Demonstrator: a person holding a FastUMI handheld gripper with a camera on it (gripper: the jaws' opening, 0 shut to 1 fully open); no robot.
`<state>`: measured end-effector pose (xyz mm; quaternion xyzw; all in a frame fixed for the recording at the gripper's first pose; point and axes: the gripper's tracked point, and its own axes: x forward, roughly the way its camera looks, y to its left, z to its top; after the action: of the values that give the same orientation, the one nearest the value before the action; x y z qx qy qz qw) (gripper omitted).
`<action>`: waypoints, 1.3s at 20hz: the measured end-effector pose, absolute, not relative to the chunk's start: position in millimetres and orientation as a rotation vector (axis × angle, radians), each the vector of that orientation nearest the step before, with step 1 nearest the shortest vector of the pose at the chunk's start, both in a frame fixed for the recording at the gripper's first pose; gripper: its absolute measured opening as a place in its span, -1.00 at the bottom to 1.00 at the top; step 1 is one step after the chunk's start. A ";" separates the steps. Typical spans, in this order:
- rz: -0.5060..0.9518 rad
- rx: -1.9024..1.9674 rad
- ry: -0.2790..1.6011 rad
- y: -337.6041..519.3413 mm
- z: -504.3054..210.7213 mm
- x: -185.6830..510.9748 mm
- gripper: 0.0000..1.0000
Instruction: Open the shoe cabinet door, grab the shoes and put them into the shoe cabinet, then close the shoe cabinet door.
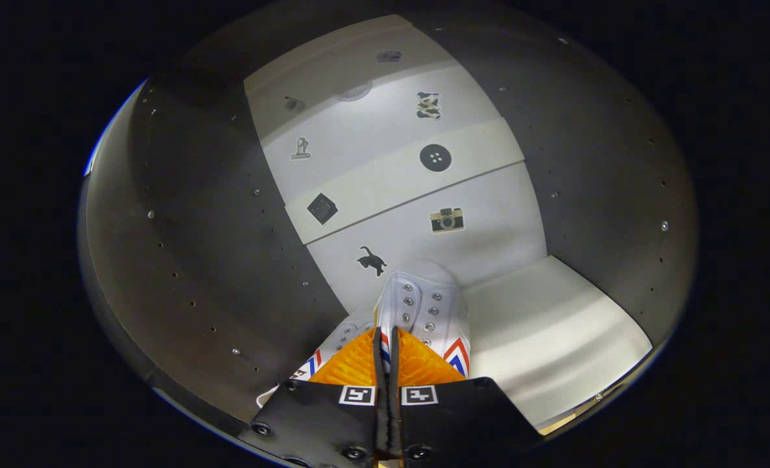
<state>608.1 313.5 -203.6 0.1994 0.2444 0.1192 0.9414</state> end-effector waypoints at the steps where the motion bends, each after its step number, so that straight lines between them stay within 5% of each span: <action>1: 0.240 0.399 0.504 314.9 -208.6 611.8 -0.99; 8: 0.247 0.361 0.497 323.3 -219.7 615.4 -0.91; 9: 0.247 0.348 0.471 323.3 -211.2 613.8 -0.64; 10: 0.238 0.320 0.442 319.9 -204.3 612.8 -0.63; 16: 0.257 0.182 0.356 321.1 -169.1 561.2 0.95; 26: 0.351 0.108 0.263 316.5 -91.5 406.0 0.95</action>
<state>406.0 316.5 -91.5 0.0535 0.1304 0.1740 0.9746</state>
